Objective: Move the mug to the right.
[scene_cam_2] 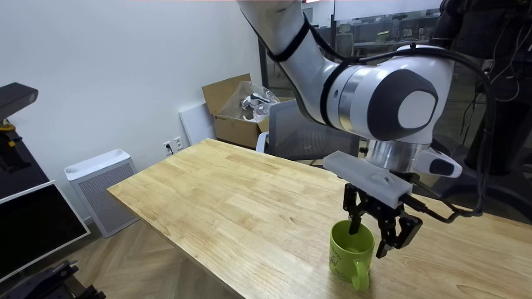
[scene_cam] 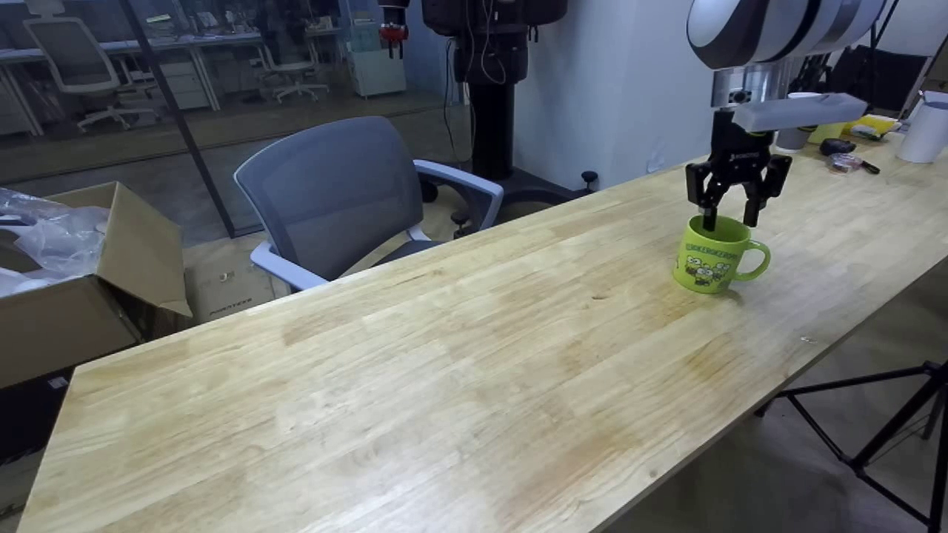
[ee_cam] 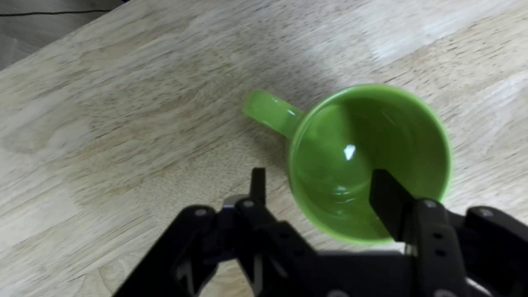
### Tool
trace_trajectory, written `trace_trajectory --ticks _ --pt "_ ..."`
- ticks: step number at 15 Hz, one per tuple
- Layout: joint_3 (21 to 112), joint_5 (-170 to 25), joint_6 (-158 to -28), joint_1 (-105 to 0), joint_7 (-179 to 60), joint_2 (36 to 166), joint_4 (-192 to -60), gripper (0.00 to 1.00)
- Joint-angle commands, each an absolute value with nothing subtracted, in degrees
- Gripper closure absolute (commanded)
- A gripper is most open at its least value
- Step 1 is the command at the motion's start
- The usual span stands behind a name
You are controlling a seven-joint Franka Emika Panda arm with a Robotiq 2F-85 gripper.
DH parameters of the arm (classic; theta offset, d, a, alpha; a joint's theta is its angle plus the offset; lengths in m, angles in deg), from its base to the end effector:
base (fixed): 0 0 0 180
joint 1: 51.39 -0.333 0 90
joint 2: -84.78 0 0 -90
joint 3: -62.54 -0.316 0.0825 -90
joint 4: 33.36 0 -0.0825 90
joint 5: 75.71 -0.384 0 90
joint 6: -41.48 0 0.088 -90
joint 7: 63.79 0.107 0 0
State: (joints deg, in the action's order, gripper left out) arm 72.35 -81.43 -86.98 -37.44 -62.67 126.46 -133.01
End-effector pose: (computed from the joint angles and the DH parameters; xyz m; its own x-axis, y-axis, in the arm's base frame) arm 0.5892 -0.2494 0.1476 0.8675 -0.4518 -0.2081 -0.4510 -0.8909 0.0544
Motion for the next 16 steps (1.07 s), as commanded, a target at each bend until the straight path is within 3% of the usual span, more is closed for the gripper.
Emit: trace_trajectory --ticks 1,12,16 --pt "71.85 -81.51 -84.03 -37.88 -60.71 124.73 -131.77 0.02" --pt "69.21 -81.94 -70.84 -42.14 -58.32 115.65 -129.40 0.00" --pt "69.16 -81.54 -71.84 -42.19 -59.85 116.16 -129.35 0.00"
